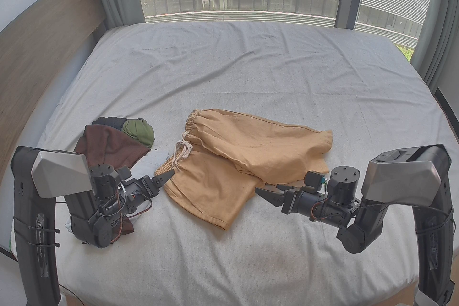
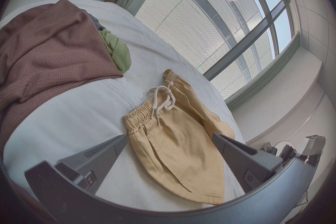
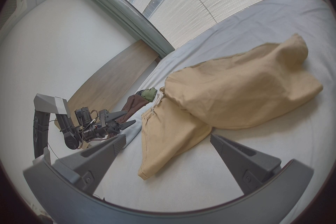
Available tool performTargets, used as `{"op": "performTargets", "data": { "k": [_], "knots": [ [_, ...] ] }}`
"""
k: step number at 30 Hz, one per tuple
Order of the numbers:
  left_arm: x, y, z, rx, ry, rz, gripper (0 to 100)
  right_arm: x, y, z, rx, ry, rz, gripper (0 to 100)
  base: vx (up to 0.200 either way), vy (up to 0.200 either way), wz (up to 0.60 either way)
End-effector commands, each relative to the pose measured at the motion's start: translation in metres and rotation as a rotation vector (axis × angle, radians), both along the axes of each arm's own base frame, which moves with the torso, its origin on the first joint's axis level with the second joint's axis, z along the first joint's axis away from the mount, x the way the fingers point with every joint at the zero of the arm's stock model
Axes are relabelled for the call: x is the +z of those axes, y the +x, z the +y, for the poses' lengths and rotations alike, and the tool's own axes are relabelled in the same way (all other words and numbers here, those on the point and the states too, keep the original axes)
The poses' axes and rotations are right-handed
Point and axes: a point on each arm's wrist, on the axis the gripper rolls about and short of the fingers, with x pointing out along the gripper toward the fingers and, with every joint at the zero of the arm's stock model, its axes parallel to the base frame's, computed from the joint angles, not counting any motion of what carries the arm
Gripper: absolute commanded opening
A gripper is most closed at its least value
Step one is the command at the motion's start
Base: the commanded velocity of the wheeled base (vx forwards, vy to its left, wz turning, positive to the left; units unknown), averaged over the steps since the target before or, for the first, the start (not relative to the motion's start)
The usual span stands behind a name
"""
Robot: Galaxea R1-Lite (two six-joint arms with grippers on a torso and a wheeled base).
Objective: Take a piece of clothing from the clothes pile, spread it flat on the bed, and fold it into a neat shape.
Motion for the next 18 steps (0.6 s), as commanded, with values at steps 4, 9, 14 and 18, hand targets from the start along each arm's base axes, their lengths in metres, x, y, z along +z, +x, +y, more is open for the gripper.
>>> {"op": "performTargets", "data": {
  "k": [4, 9, 14, 18],
  "knots": [
    [0.000, 0.002, 0.001, 0.006, 0.002, -0.008, 100, -0.025, 0.006, 0.018, 0.019, 0.041, 0.077, 100, 0.000, 0.000, 0.00],
    [0.001, 0.002, 0.001, 0.005, 0.003, -0.012, 100, -0.039, 0.011, 0.021, 0.015, 0.047, 0.103, 100, 0.000, 0.000, 0.00],
    [0.003, 0.002, 0.001, 0.005, 0.003, -0.016, 100, -0.053, 0.014, 0.023, 0.014, 0.040, 0.117, 100, 0.000, 0.000, 0.00],
    [0.003, 0.002, 0.001, 0.005, 0.003, -0.018, 100, -0.057, 0.020, 0.026, 0.014, 0.038, 0.125, 100, 0.000, 0.000, 0.00]
  ]
}}
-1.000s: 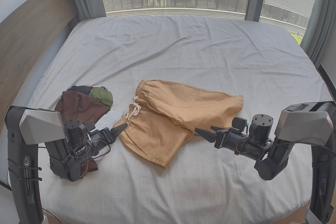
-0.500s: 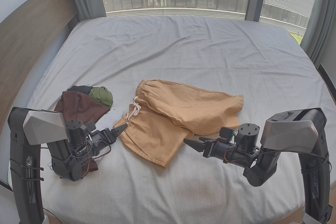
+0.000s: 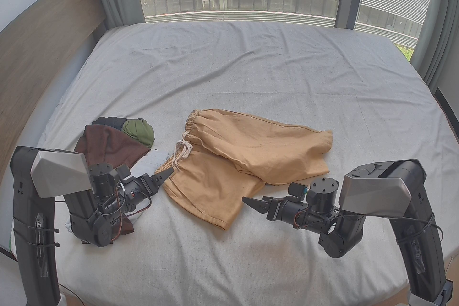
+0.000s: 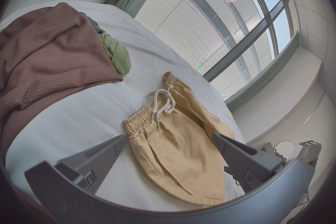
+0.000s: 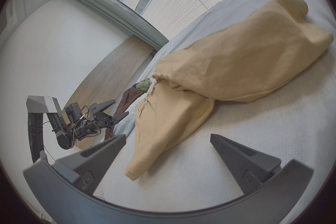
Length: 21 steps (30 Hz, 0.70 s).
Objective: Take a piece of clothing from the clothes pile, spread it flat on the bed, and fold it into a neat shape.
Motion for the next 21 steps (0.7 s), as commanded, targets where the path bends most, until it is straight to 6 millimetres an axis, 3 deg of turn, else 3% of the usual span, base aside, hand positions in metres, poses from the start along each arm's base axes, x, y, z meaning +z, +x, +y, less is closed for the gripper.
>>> {"op": "performTargets", "data": {
  "k": [1, 16, 17, 21],
  "knots": [
    [0.001, 0.000, 0.000, 0.000, -0.001, -0.005, 100, -0.013, 0.003, 0.003, 0.002, -0.011, 0.022, 100, 0.000, 0.000, 0.00],
    [0.002, 0.000, 0.001, 0.002, -0.001, -0.006, 100, -0.017, 0.013, 0.035, 0.049, 0.015, 0.035, 100, 0.000, 0.000, 0.00],
    [0.002, 0.000, 0.001, 0.002, -0.001, -0.006, 100, -0.016, 0.012, 0.037, 0.052, 0.026, 0.039, 0, 0.000, 0.000, 0.00],
    [0.000, 0.000, 0.001, 0.002, -0.001, -0.002, 100, -0.015, 0.007, 0.046, 0.072, 0.037, 0.046, 0, 0.000, 0.000, 0.00]
  ]
}}
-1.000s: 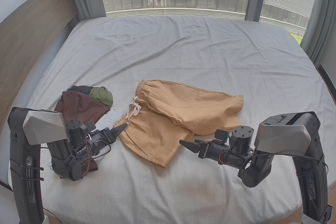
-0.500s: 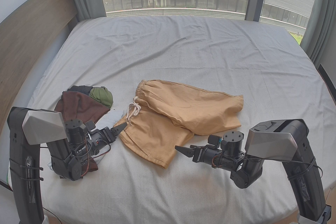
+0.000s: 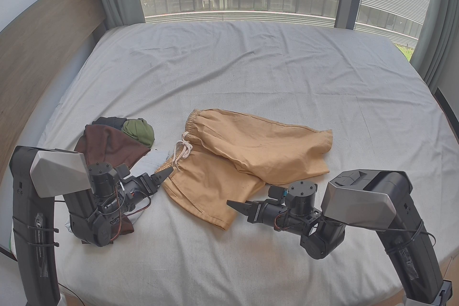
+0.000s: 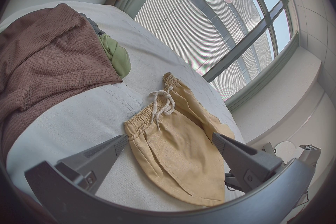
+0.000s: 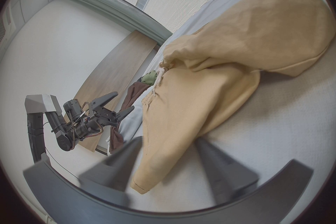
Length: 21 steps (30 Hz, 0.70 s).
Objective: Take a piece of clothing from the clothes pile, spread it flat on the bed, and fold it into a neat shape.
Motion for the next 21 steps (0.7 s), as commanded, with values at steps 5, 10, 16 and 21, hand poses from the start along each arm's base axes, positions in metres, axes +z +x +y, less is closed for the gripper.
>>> {"op": "performTargets", "data": {
  "k": [5, 10, 16, 21],
  "knots": [
    [-0.001, -0.001, 0.000, -0.001, -0.001, 0.006, 100, -0.004, -0.011, 0.007, 0.021, -0.006, 0.013, 0, 0.000, 0.000, 0.00],
    [-0.002, -0.001, 0.000, 0.000, -0.001, 0.007, 100, 0.008, -0.027, -0.004, 0.016, -0.017, 0.025, 0, 0.000, 0.000, 0.00],
    [-0.002, -0.001, 0.000, 0.000, -0.001, 0.009, 100, 0.022, -0.042, -0.016, 0.017, -0.015, 0.024, 0, 0.000, 0.000, 0.00],
    [-0.001, -0.001, 0.000, 0.000, -0.001, 0.006, 100, 0.030, -0.050, -0.022, 0.017, -0.016, 0.026, 0, 0.000, 0.000, 0.00]
  ]
}}
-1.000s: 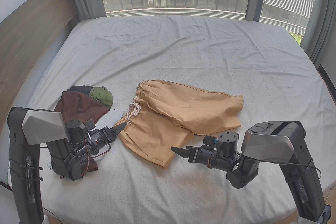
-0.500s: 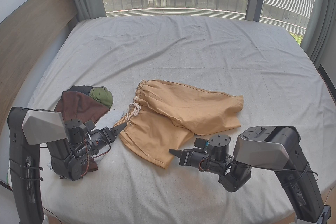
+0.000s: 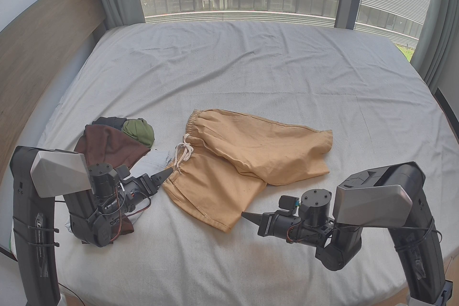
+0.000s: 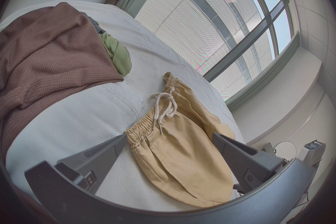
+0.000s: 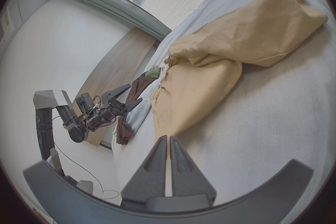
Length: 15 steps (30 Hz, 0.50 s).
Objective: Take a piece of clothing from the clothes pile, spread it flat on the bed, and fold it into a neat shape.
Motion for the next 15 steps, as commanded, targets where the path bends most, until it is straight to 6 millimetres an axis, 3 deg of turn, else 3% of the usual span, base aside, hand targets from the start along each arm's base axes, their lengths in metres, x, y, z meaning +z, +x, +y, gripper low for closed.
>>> {"op": "performTargets", "data": {
  "k": [1, 13, 14, 15],
  "knots": [
    [0.0003, 0.0001, -0.0001, 0.000, -0.001, -0.001, 100, 0.0162, -0.0055, -0.0042, 0.000, 0.009, -0.014, 0, 0.000, 0.000, 0.00],
    [-0.0037, -0.0013, -0.0010, -0.003, 0.001, 0.013, 100, 0.0097, -0.0056, -0.0056, -0.003, -0.006, 0.001, 0, 0.000, 0.000, 0.00],
    [-0.0033, -0.0013, -0.0010, -0.003, 0.001, 0.013, 100, 0.0095, -0.0055, -0.0048, 0.000, -0.005, 0.000, 100, 0.000, 0.000, 0.00],
    [-0.0026, -0.0012, -0.0011, -0.003, 0.001, 0.010, 100, 0.0097, -0.0047, -0.0036, 0.001, -0.002, -0.004, 100, 0.000, 0.000, 0.00]
  ]
}}
